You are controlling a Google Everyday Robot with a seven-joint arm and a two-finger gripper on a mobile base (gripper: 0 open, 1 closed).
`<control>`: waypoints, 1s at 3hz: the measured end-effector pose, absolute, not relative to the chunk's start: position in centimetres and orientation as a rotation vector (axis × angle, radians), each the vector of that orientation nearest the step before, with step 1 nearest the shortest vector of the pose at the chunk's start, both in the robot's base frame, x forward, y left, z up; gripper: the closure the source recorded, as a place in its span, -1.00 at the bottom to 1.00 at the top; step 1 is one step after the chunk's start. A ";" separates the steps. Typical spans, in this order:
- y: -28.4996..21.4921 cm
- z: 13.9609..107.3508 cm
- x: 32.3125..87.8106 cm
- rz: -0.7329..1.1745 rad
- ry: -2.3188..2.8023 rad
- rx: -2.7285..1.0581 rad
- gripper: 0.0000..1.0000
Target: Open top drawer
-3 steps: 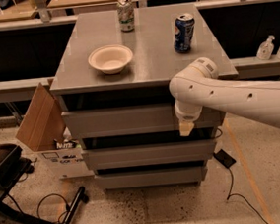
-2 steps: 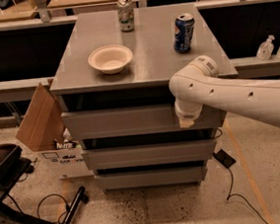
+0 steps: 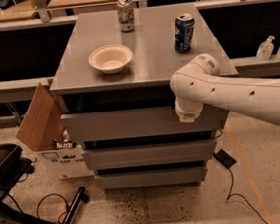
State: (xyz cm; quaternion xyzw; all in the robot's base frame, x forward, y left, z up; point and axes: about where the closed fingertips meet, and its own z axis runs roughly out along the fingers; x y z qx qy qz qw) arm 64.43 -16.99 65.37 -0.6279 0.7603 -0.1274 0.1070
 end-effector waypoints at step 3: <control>-16.9 66.9 62.2 -0.354 2.235 -1.847 1.00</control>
Offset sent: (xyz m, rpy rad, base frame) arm -0.2577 0.0038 0.1601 0.1113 0.0601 -0.0139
